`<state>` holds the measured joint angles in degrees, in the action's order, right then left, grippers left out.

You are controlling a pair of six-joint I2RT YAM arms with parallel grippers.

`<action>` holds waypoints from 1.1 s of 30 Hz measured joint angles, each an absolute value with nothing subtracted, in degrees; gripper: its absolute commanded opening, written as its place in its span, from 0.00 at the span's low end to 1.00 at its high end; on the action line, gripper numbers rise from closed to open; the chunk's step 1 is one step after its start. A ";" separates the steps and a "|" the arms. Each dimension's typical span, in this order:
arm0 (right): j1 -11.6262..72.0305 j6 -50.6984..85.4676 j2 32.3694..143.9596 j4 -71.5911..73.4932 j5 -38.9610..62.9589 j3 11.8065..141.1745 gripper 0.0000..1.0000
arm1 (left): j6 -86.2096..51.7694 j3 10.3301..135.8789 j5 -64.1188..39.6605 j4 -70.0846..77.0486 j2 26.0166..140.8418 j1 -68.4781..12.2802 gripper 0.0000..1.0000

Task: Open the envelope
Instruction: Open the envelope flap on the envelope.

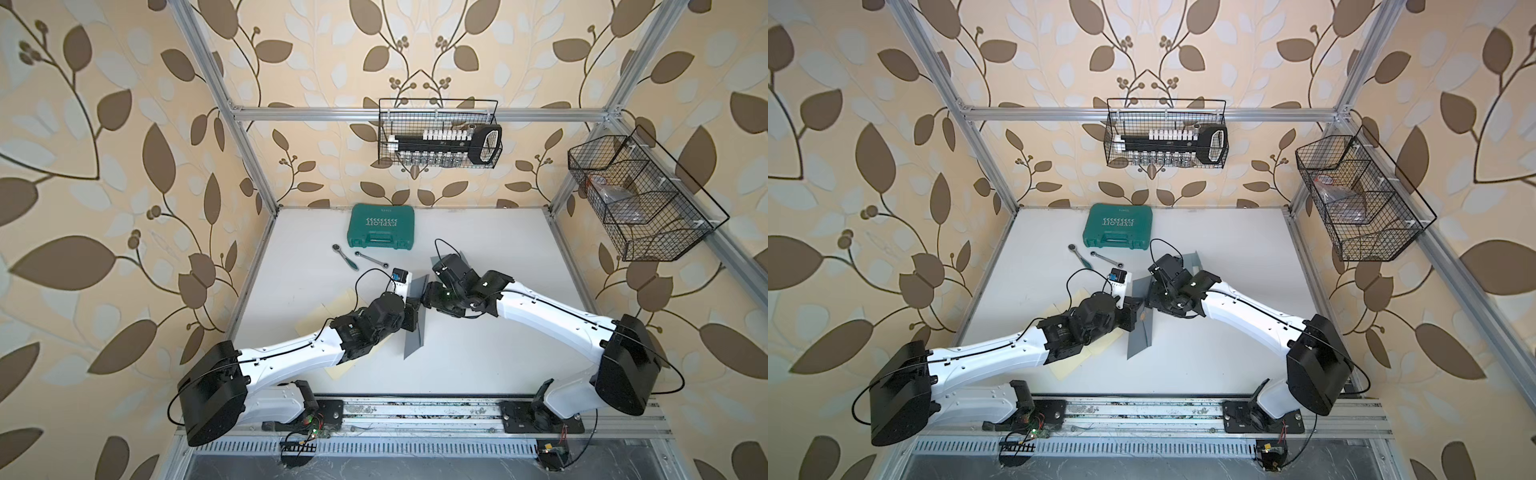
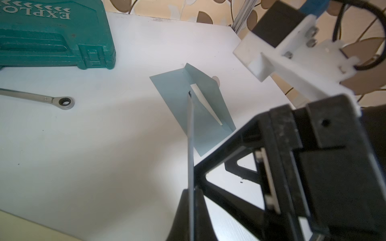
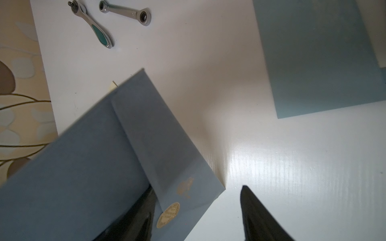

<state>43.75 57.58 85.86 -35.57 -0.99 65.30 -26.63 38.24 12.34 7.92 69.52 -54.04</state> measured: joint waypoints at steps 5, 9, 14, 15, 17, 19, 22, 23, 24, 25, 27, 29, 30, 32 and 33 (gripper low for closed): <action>43.75 57.41 86.35 -36.32 -1.10 65.65 0.63 | -26.63 38.24 12.12 7.92 69.91 -54.06 0.00; 43.75 57.41 86.78 -36.86 -1.10 65.84 0.63 | -26.65 38.24 11.99 7.49 70.02 -54.06 0.00; 43.75 57.41 86.91 -37.43 -1.10 66.15 0.62 | -27.00 38.24 11.99 7.33 70.02 -54.06 0.00; 43.75 57.41 86.91 -37.47 -1.08 66.17 0.62 | -27.03 38.24 11.99 7.33 70.02 -54.06 0.00; 43.75 57.41 86.91 -37.43 -1.04 66.17 0.62 | -27.05 38.24 11.99 7.33 70.02 -54.06 0.00; 43.75 57.39 86.91 -37.15 -0.78 66.17 0.62 | -27.05 38.24 11.99 7.33 70.02 -54.06 0.00; 43.75 57.39 86.91 -36.75 -0.43 66.15 0.62 | -27.05 38.24 11.99 7.33 70.02 -54.06 0.00; 43.75 57.41 86.91 -36.67 -0.43 66.11 0.62 | -27.05 38.24 11.99 7.33 70.02 -54.06 0.00; 43.75 57.39 86.91 -36.67 -0.43 66.11 0.61 | -27.05 38.24 11.99 7.33 70.02 -54.04 0.00; 43.75 57.41 86.91 -36.64 -0.43 66.11 0.61 | -27.05 38.24 11.99 7.33 70.02 -54.06 0.00; 43.75 57.39 86.91 -36.62 -0.38 66.11 0.61 | -27.05 38.26 11.99 7.33 70.02 -54.06 0.00; 43.77 57.23 86.91 -36.47 -0.03 66.11 0.62 | -27.05 38.24 11.99 7.33 70.02 -54.06 0.00; 43.77 57.12 86.91 -36.34 0.05 66.11 0.61 | -27.07 38.26 11.99 7.33 70.02 -54.06 0.00; 43.88 56.93 86.91 -36.14 0.19 66.11 0.61 | -27.07 38.24 11.99 7.29 70.02 -54.04 0.00; 43.94 56.93 86.91 -36.12 0.19 66.11 0.61 | -27.07 38.26 12.01 7.27 70.02 -54.04 0.00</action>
